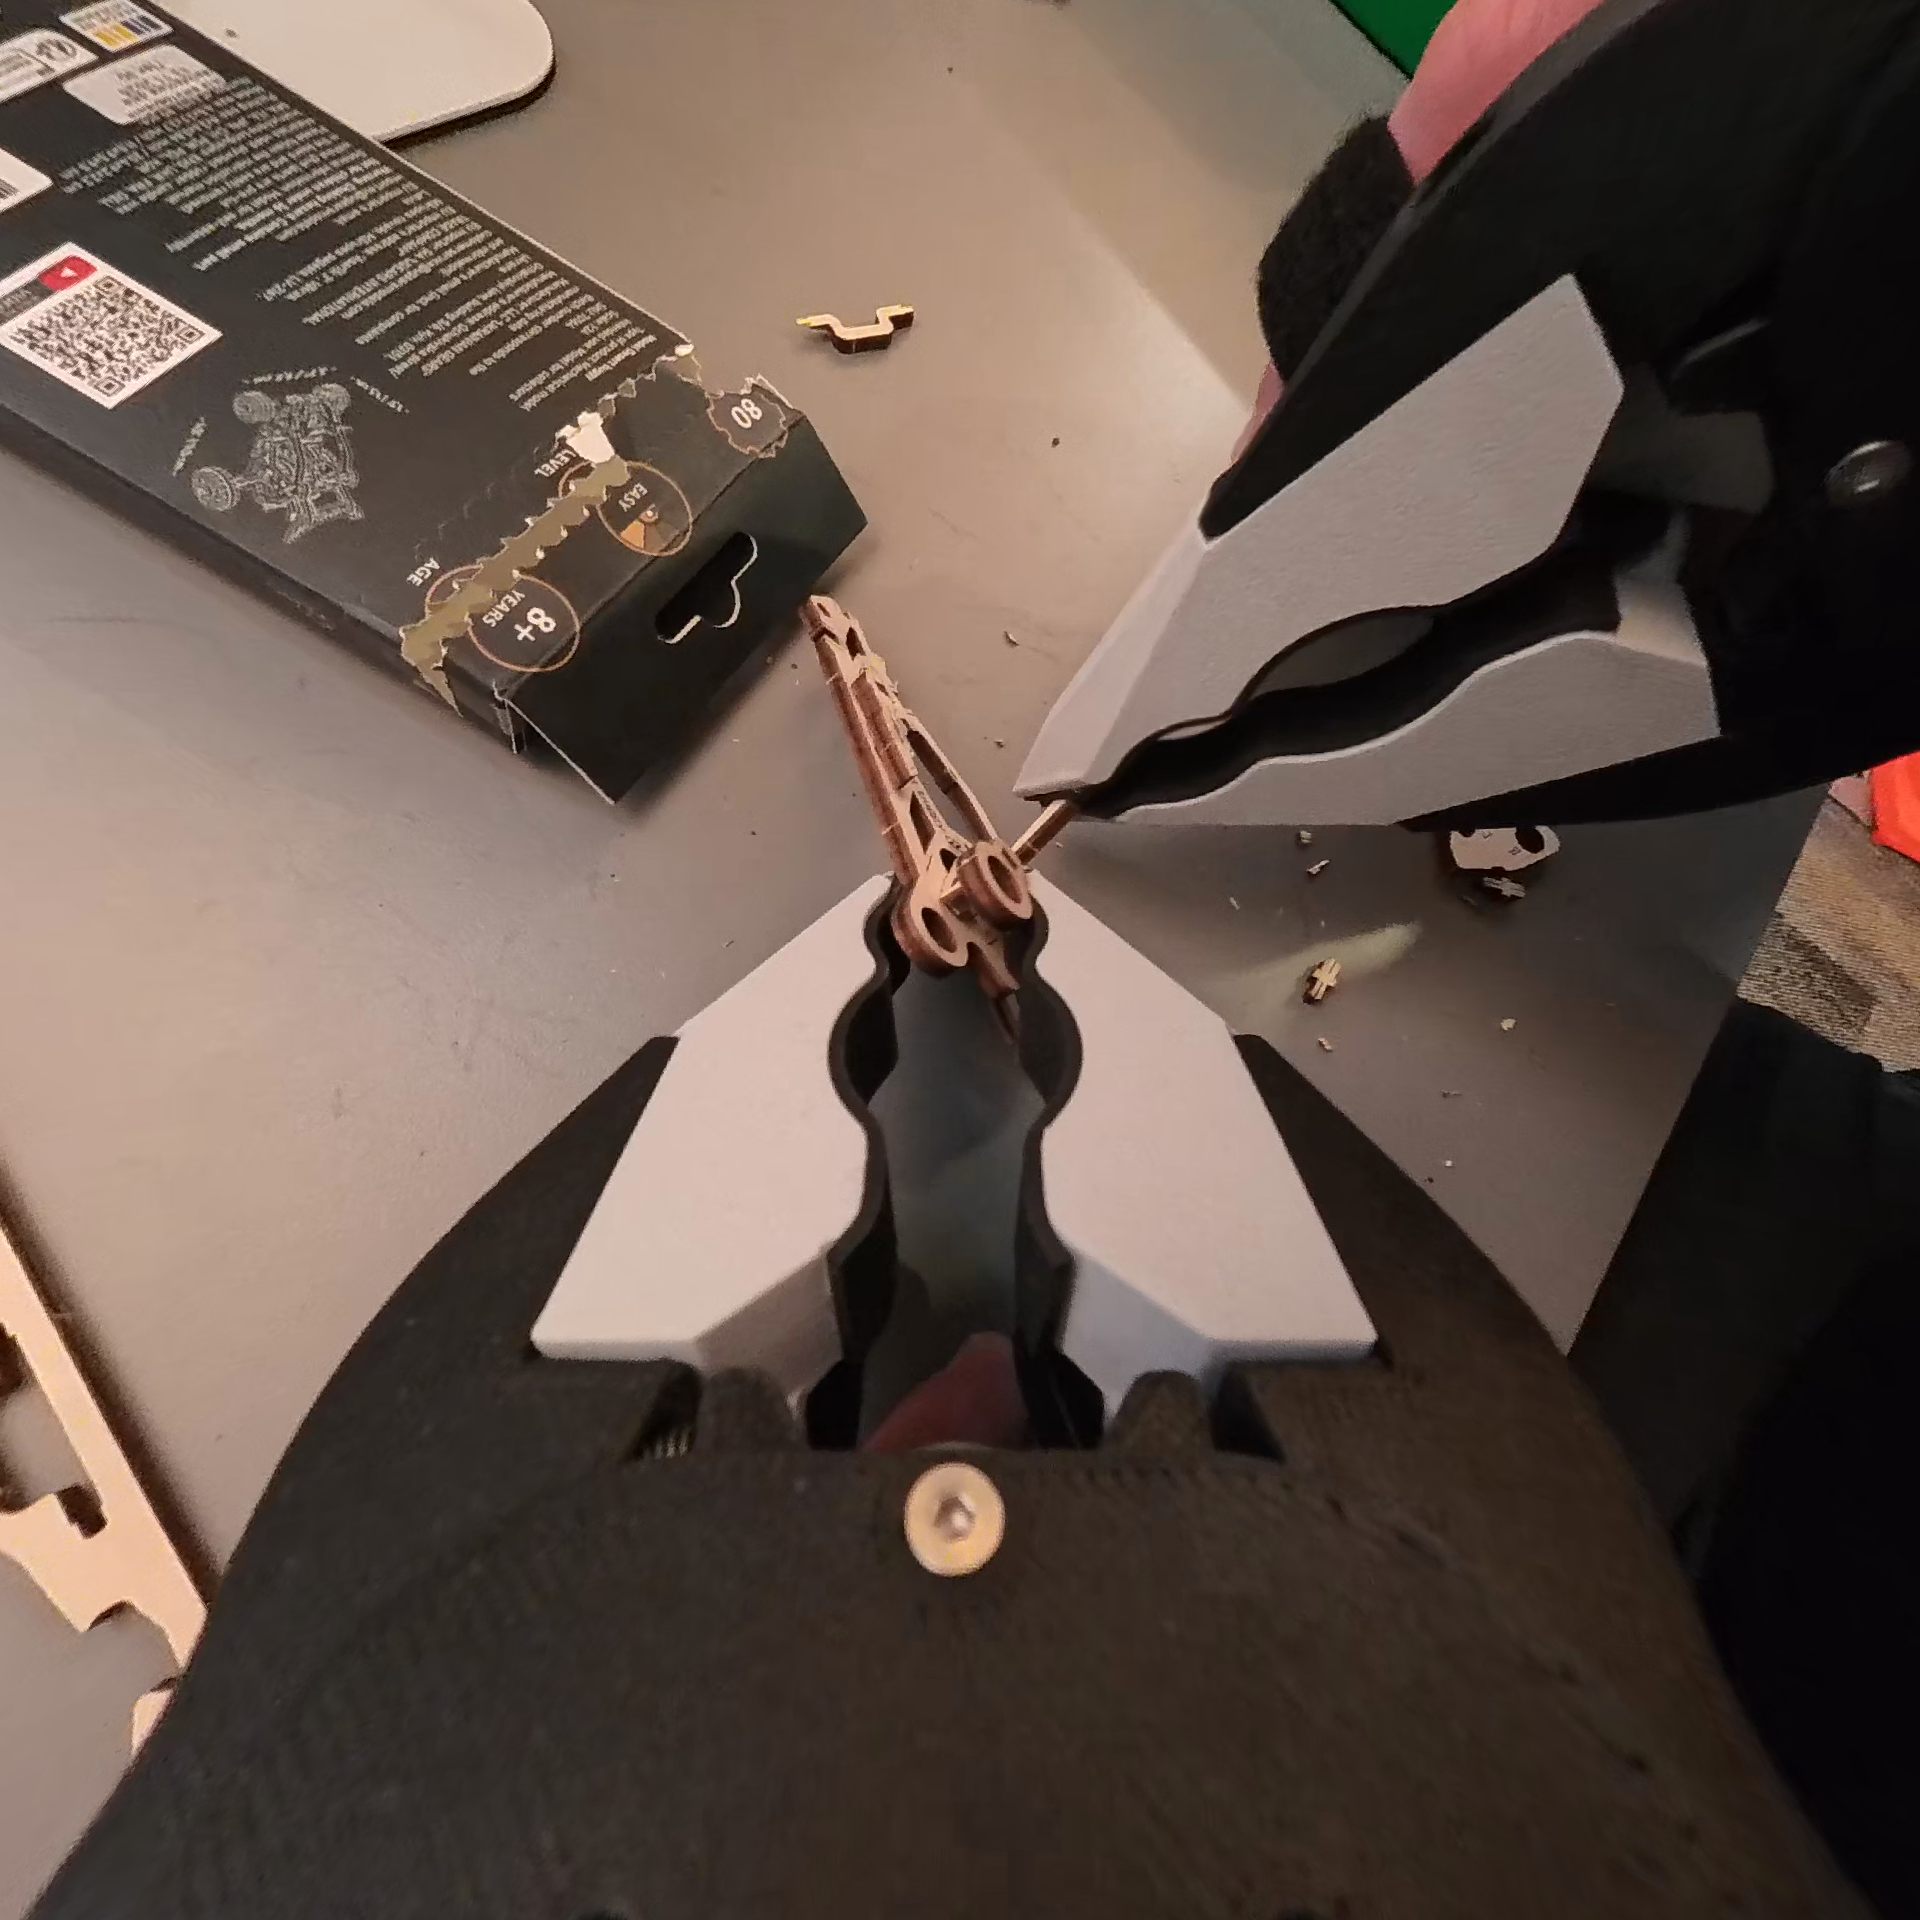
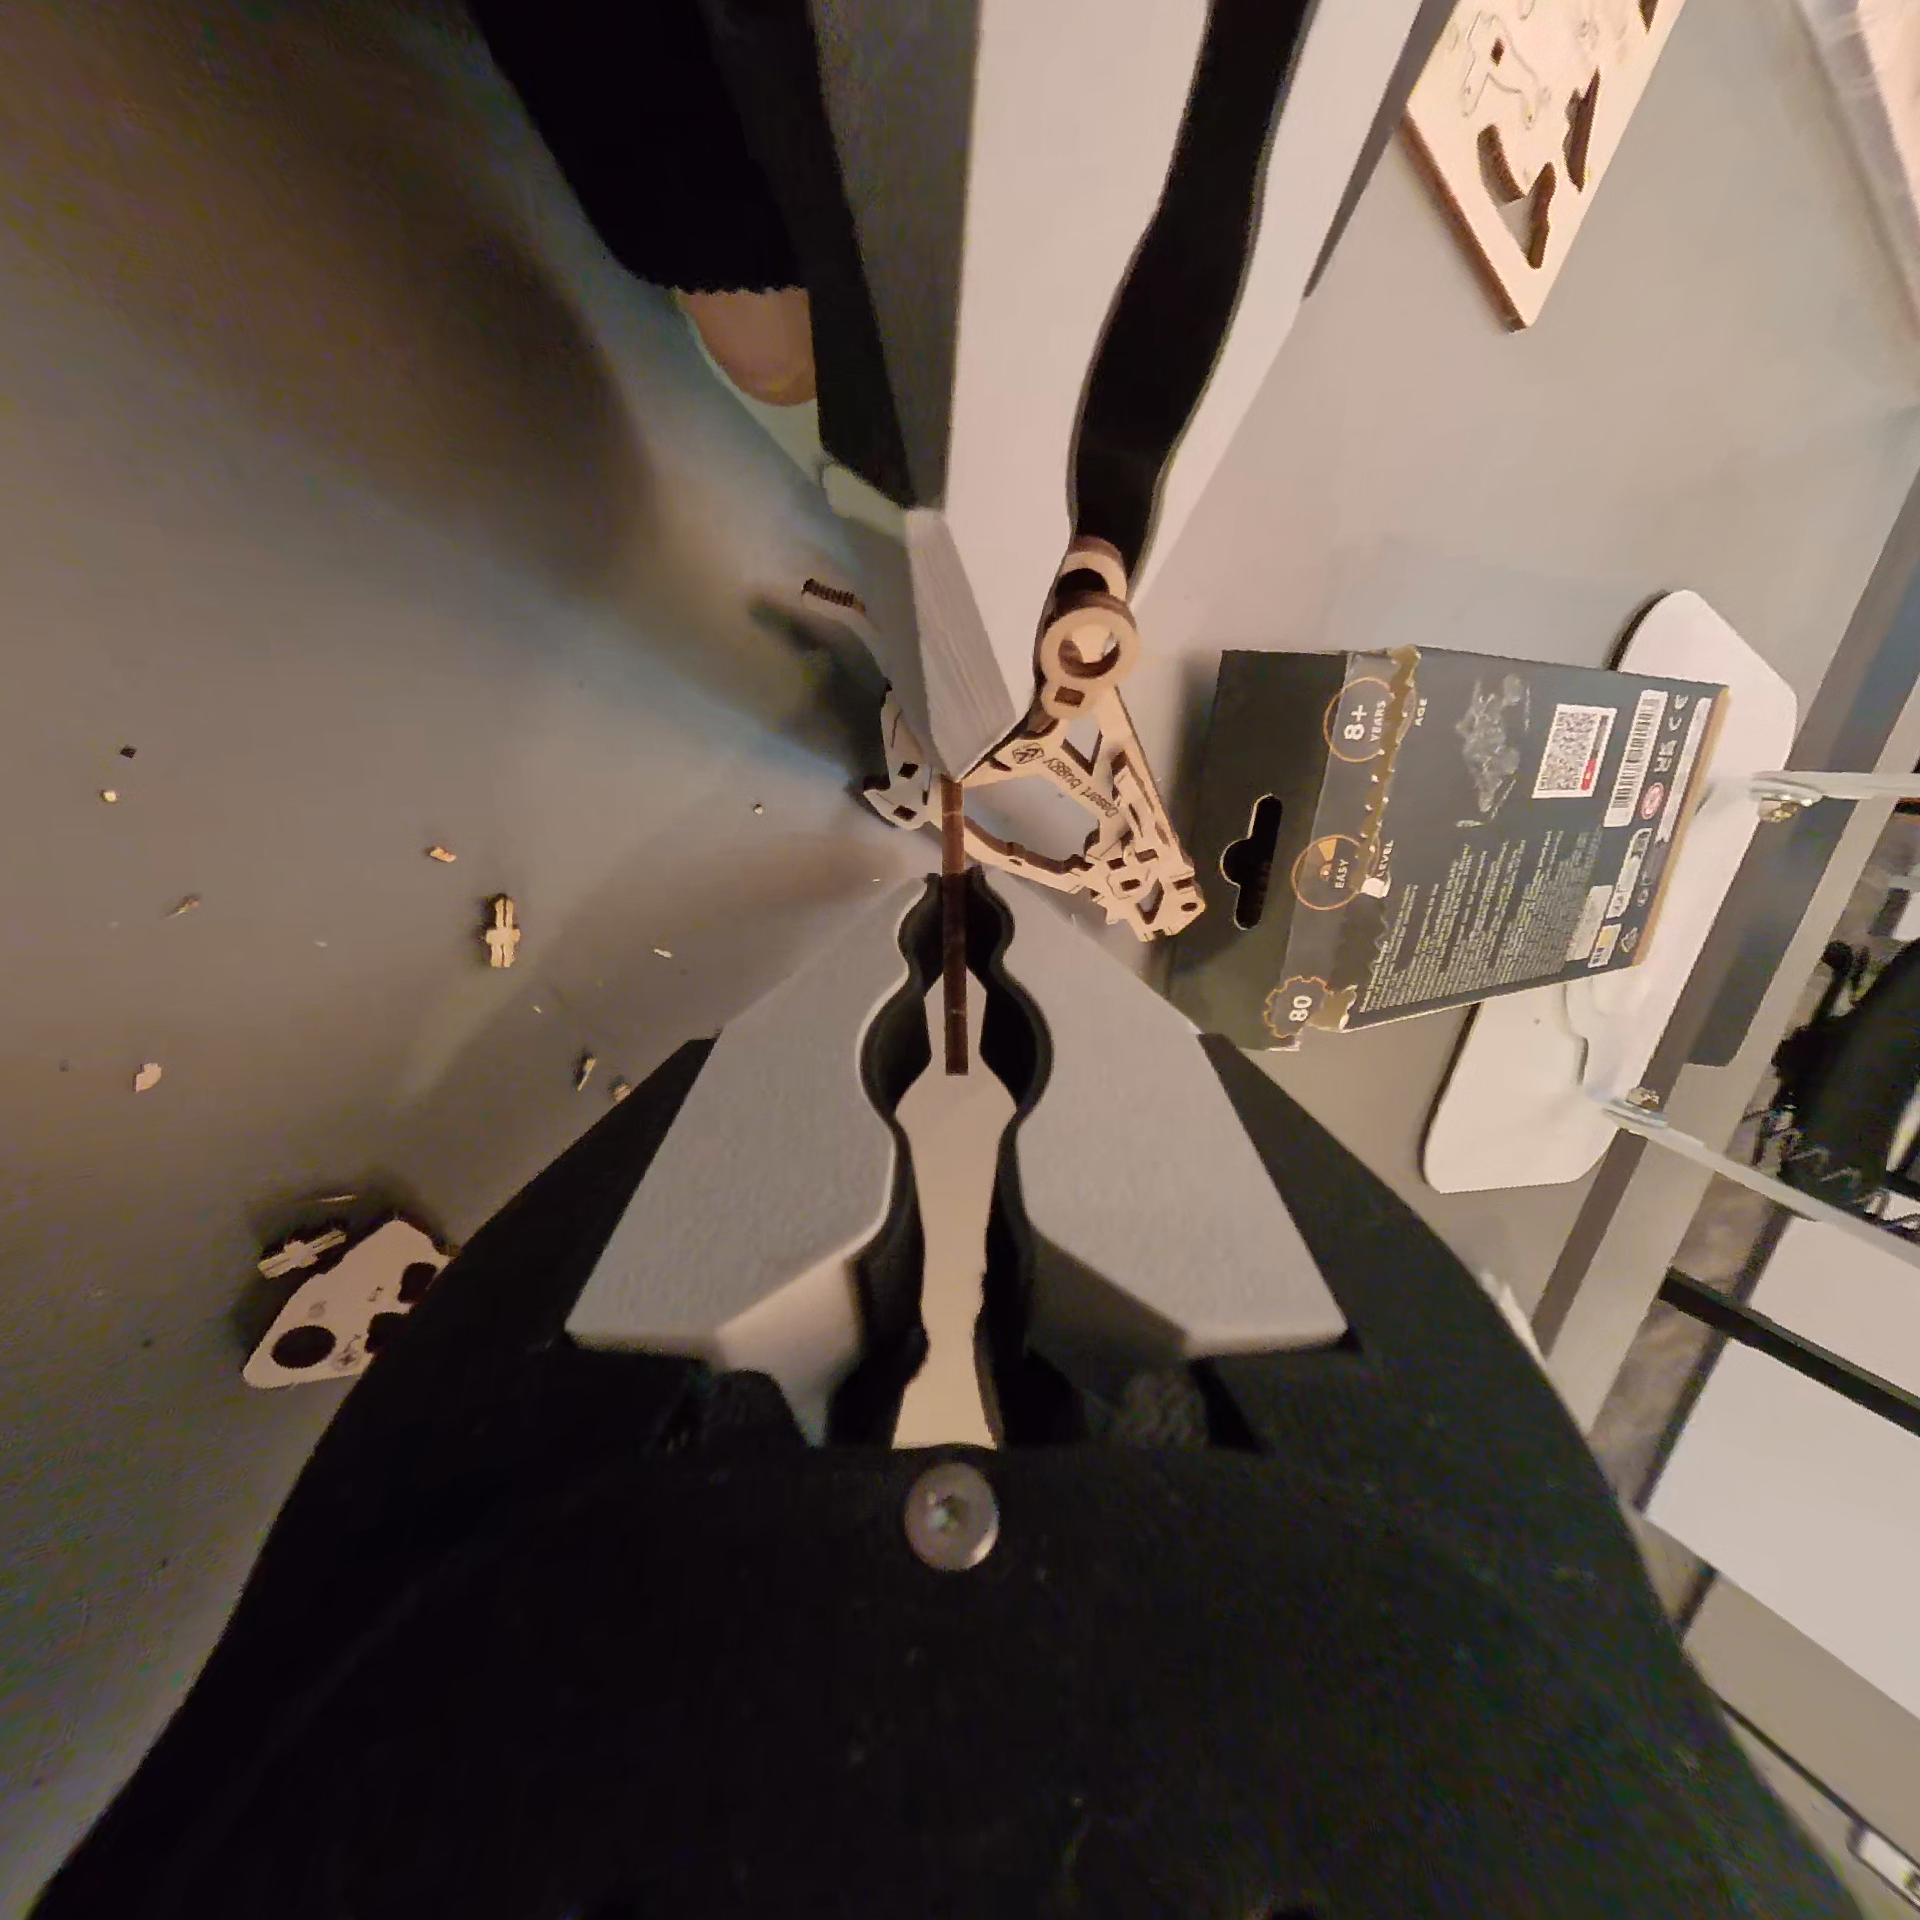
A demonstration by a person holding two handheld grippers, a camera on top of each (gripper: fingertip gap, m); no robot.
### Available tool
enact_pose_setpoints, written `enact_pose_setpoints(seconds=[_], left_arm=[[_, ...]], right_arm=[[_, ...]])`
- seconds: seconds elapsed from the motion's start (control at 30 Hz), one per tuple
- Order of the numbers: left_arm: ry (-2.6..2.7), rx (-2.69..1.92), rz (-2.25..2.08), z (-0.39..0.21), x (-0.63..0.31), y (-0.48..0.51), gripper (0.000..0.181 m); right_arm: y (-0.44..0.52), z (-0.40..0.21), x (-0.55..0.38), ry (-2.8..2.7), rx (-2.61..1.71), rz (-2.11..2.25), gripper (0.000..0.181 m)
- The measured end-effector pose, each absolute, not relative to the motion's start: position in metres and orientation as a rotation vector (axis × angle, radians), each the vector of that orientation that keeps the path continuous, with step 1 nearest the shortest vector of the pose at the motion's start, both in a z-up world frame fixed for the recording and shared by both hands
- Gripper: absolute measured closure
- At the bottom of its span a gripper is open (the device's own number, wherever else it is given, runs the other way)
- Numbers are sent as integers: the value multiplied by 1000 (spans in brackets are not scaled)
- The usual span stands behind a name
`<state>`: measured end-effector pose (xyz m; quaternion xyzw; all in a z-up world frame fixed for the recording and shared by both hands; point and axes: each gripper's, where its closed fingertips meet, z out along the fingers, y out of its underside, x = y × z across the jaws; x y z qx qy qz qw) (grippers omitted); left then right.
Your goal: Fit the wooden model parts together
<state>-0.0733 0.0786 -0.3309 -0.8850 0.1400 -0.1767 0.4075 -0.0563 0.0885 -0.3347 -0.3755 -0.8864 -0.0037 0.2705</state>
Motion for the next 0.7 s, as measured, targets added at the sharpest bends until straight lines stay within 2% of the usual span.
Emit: enact_pose_setpoints(seconds=[0.37, 0.57, 0.7], left_arm=[[366, -2219, -446, -329, -70, 78, 170], [367, -2260, -473, -334, -72, 73, 154], [358, -2314, -484, -339, -75, 67, 157]], right_arm=[[87, -337, -57, -2358, -1137, -24, 181], [86, -340, -58, -2337, -1171, 16, 181], [85, -340, -60, -2315, -1182, 43, 181]])
